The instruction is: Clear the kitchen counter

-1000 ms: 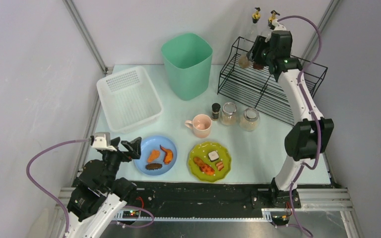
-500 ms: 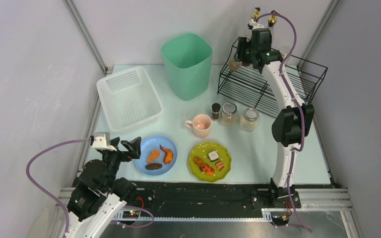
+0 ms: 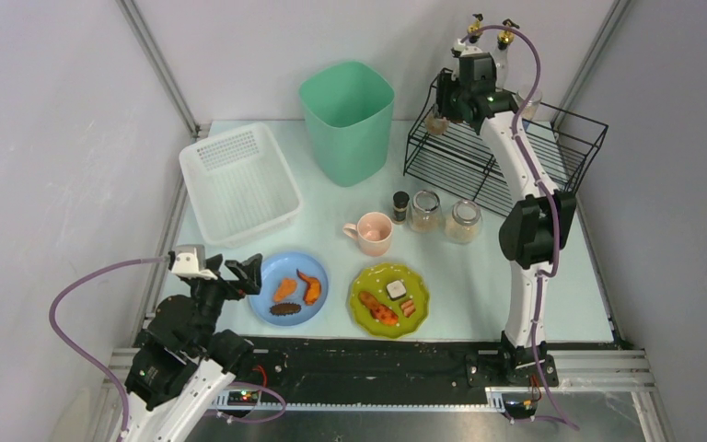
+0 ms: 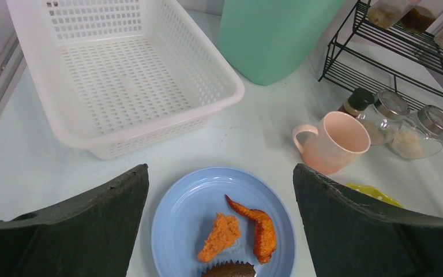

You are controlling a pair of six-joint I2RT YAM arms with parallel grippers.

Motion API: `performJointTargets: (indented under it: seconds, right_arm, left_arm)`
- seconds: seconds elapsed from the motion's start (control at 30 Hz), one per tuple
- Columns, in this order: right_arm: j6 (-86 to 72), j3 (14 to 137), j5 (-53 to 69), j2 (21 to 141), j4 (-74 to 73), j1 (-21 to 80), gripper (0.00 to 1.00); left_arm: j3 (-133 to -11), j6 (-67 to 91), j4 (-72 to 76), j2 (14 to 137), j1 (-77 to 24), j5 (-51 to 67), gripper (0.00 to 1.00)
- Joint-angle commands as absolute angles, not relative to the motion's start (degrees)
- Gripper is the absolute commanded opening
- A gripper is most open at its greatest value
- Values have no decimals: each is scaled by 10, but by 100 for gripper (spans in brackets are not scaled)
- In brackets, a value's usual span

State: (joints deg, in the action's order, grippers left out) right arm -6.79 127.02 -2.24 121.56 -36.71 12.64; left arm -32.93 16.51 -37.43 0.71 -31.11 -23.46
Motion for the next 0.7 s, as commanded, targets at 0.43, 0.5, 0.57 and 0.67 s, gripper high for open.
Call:
performJointTargets:
  seconds: [0.43,0.5,0.57,0.67]
  right_arm:
    - [-62,1333,-7,1224,-397,144,11]
    - [-65,1344,-7,1235,-401,149,11]
    - [-65,1360,-7,1246,-409,154,12]
    - [-68,1369,-7,1254,-407,161,12]
  left_arm:
    - [-326,171,-358,16,-307,-242,98]
    - [-326,171,-358,14,-306,-242,98]
    - [-325,171,-358,13,-306,-242,98]
    - [-325,171,-358,12,-307,-242,98]
